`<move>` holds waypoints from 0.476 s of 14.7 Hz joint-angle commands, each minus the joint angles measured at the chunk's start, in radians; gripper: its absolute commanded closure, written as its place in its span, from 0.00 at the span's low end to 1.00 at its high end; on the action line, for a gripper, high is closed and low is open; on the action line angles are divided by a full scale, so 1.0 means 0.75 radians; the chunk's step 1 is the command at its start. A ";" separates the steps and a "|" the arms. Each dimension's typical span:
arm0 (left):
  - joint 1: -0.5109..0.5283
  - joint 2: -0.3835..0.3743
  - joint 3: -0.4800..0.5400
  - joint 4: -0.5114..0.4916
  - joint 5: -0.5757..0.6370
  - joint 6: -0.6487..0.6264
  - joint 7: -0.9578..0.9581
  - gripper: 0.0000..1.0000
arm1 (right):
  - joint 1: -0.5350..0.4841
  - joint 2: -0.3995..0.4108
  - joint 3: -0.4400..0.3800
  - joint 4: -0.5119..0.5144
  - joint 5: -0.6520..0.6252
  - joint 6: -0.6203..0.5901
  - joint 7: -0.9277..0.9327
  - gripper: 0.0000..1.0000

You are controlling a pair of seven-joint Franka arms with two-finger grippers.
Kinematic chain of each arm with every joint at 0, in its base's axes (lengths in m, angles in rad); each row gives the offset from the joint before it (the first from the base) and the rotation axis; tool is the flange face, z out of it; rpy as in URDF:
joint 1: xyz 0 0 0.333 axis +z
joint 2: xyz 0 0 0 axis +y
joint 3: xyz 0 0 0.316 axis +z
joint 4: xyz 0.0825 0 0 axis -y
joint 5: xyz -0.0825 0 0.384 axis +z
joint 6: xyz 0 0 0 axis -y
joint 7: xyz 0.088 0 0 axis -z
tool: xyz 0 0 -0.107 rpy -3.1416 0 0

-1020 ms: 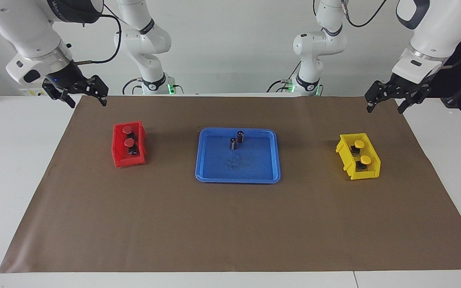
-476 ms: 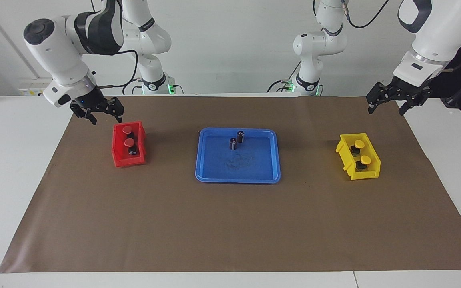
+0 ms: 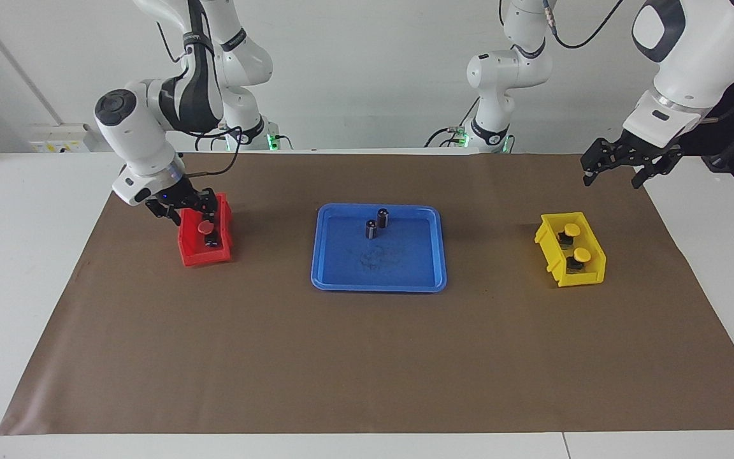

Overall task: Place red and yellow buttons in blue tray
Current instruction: 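Grasp a red button in the red bin with the right gripper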

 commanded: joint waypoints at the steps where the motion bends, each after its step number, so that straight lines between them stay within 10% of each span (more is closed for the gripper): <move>1: 0.010 -0.026 0.000 -0.029 0.005 -0.007 0.027 0.00 | -0.006 -0.025 0.001 -0.046 0.007 0.027 -0.024 0.31; 7: 0.010 -0.032 0.000 -0.045 0.005 -0.007 0.027 0.00 | -0.019 -0.015 0.001 -0.075 0.007 0.094 -0.039 0.32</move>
